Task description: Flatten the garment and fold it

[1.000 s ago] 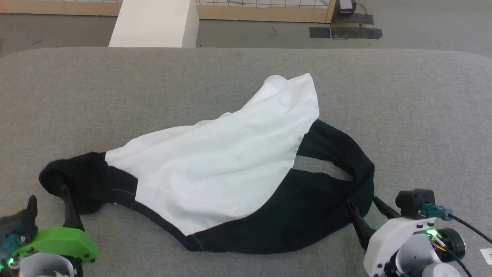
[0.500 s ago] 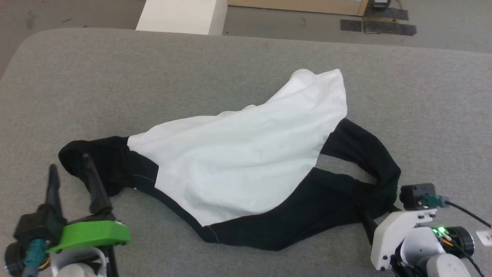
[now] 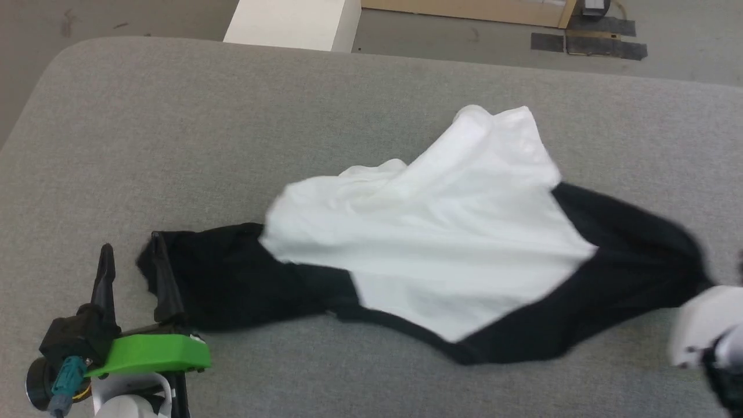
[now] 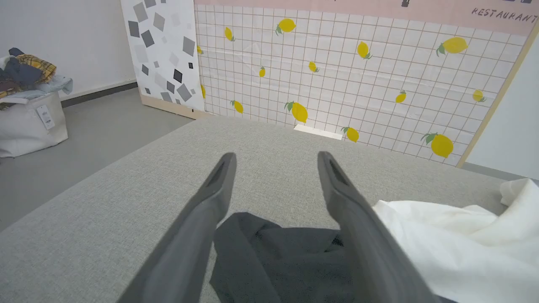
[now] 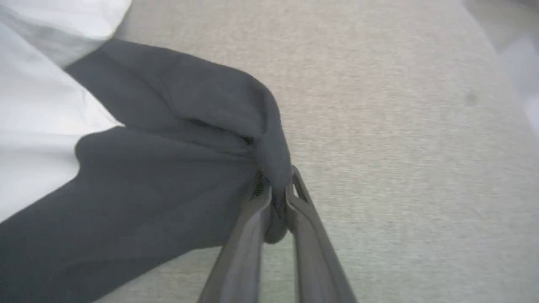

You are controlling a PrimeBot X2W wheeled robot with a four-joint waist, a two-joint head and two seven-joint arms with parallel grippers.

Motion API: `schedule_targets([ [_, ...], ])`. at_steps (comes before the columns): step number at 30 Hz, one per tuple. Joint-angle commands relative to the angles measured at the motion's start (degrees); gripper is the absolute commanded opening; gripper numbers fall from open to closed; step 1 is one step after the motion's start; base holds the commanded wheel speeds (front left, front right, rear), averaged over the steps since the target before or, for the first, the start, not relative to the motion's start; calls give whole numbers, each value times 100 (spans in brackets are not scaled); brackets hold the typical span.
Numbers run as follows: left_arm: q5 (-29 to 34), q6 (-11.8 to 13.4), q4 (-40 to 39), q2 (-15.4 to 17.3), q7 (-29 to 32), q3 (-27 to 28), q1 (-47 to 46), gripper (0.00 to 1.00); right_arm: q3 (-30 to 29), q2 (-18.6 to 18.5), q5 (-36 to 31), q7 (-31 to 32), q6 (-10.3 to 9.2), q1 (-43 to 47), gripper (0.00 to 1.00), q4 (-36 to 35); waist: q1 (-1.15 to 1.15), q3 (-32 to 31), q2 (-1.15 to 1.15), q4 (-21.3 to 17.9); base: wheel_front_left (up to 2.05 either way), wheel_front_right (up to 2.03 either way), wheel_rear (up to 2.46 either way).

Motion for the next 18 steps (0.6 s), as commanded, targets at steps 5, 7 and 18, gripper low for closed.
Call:
schedule_targets([
  [5,28,-201,190,-24,-21,-78,-46,100,-805,-19,-433,-362,-11,-381,0,-40,0,-13,64,-102,0,0,0],
  [7,35,-278,257,-25,-21,-135,-47,100,-920,-19,-472,-560,-11,-488,44,70,0,-11,64,-129,0,0,0],
  [18,212,-616,678,33,235,-636,299,100,-310,-19,317,-2224,-11,98,100,-15,0,-166,64,-157,0,0,0],
])
